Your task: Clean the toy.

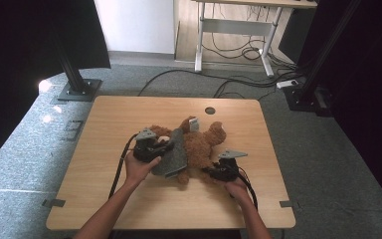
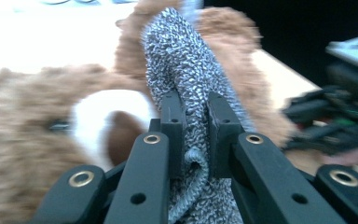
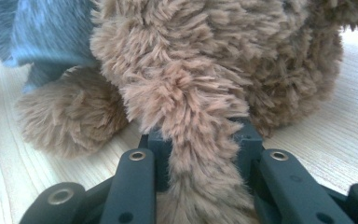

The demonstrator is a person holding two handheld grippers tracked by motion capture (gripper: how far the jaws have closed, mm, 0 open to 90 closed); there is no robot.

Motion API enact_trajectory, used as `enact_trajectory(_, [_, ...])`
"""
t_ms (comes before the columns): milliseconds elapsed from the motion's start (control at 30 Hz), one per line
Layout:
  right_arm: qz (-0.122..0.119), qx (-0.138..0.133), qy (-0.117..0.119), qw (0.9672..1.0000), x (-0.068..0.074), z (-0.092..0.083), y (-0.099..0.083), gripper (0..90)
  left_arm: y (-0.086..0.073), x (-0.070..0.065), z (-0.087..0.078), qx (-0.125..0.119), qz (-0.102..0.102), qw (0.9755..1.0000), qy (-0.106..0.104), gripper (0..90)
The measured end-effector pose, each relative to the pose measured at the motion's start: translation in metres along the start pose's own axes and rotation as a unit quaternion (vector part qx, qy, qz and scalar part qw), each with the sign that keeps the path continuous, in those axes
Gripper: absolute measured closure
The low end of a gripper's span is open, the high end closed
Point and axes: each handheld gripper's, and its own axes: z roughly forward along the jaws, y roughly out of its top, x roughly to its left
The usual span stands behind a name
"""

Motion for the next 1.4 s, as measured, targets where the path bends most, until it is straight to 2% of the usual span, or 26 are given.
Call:
enact_trajectory(33, [0.0,0.0,0.001,1.0,0.0,0.0,0.0,68.1,0.001,0.005,-0.001,-0.001,-0.012,0.9999,-0.002,79.1])
enact_trajectory(267, [-0.007,0.003,0.0,1.0,0.003,0.0,0.0,68.2,0.002,0.02,-0.02,-0.02,-0.026,0.9994,0.009,79.1])
enact_trajectory(300, [-0.007,0.003,0.0,1.0,0.004,0.0,0.0,68.2,0.002,0.03,-0.028,-0.029,-0.043,0.9984,0.021,79.1])
enact_trajectory(333, [-0.007,0.004,-0.001,1.0,0.004,0.0,0.0,68.3,0.002,0.036,-0.031,-0.029,-0.048,0.9979,0.034,79.1])
enact_trajectory(400, [-0.005,0.003,0.0,1.0,0.003,0.0,-0.001,68.4,0.002,0.043,-0.032,-0.026,-0.055,0.9973,0.042,79.1])
enact_trajectory(467, [-0.006,0.004,0.001,1.0,0.003,0.0,-0.001,68.4,-0.005,0.058,-0.031,-0.004,-0.072,0.9963,0.047,79.0])
enact_trajectory(633, [-0.007,0.004,0.002,1.0,0.004,0.0,-0.001,68.4,-0.009,0.066,-0.036,-0.006,-0.083,0.9946,0.063,79.0])
enact_trajectory(733, [-0.005,0.003,0.003,1.0,0.003,0.0,-0.001,68.4,-0.008,0.064,-0.04,-0.017,-0.081,0.9954,0.049,79.1])
enact_trajectory(767, [-0.004,0.002,0.003,1.0,0.003,0.0,-0.001,68.4,-0.005,0.059,-0.042,-0.029,-0.072,0.9968,0.021,79.1])
enact_trajectory(800, [-0.002,0.002,0.004,1.0,0.002,0.0,-0.002,68.4,-0.002,0.052,-0.043,-0.035,-0.063,0.9973,0.009,79.1])
enact_trajectory(833, [-0.002,0.002,0.004,1.0,0.002,0.0,-0.002,68.4,-0.002,0.052,-0.043,-0.035,-0.063,0.9973,0.009,79.2])
enact_trajectory(867, [-0.002,0.002,0.006,1.0,0.002,0.0,-0.002,68.4,0.003,0.039,-0.041,-0.041,-0.057,0.9973,-0.024,79.2])
enact_trajectory(900, [-0.002,0.002,0.006,1.0,0.002,0.0,-0.002,68.4,0.003,0.039,-0.041,-0.041,-0.057,0.9973,-0.024,79.2])
enact_trajectory(933, [-0.002,0.002,0.004,1.0,0.002,0.0,-0.002,68.4,0.009,0.024,-0.034,-0.041,-0.048,0.9967,-0.052,79.2])
enact_trajectory(967, [-0.002,0.002,0.003,1.0,0.003,0.0,-0.002,68.4,0.009,0.024,-0.034,-0.041,-0.048,0.9967,-0.052,79.2])
enact_trajectory(1000, [-0.002,0.001,0.002,1.0,0.003,0.0,-0.002,68.4,0.014,0.009,-0.024,-0.042,-0.042,0.9944,-0.087,79.2])
enact_trajectory(1033, [-0.004,0.001,0.003,1.0,0.003,0.001,-0.002,68.4,0.014,0.009,-0.024,-0.042,-0.042,0.9944,-0.087,79.2])
enact_trajectory(1067, [-0.004,0.001,0.002,1.0,0.003,0.001,-0.002,68.4,0.019,-0.008,-0.012,-0.039,-0.033,0.9924,-0.112,79.2])
enact_trajectory(1100, [-0.004,0.001,0.003,1.0,0.003,0.001,-0.002,68.4,0.021,-0.014,-0.007,-0.034,-0.027,0.992,-0.118,79.2])
enact_trajectory(1133, [-0.004,0.001,0.003,1.0,0.003,0.0,-0.002,68.4,0.024,-0.024,0.001,-0.026,-0.016,0.9918,-0.124,79.2])
enact_trajectory(1167, [-0.005,0.001,0.002,1.0,0.003,0.001,-0.002,68.4,0.024,-0.024,0.001,-0.026,-0.016,0.9918,-0.124,79.2])
enact_trajectory(1200, [-0.005,0.001,0.003,1.0,0.003,0.001,-0.002,68.4,0.028,-0.038,0.015,-0.015,-0.004,0.9912,-0.131,79.2])
enact_trajectory(1233, [-0.005,0.001,0.003,1.0,0.003,0.001,-0.002,68.4,0.028,-0.038,0.015,-0.015,-0.004,0.9912,-0.131,79.1])
enact_trajectory(1300, [-0.006,0.001,0.003,1.0,0.003,0.0,-0.002,68.4,0.031,-0.053,0.034,0.005,0.022,0.9943,-0.104,79.1])
enact_trajectory(1367, [-0.006,0.0,0.003,1.0,0.003,0.0,-0.002,68.4,0.031,-0.056,0.04,0.013,0.028,0.9951,-0.094,79.1])
enact_trajectory(1400, [-0.007,0.001,0.002,1.0,0.003,0.0,-0.002,68.4,0.031,-0.058,0.048,0.023,0.032,0.996,-0.08,79.1])
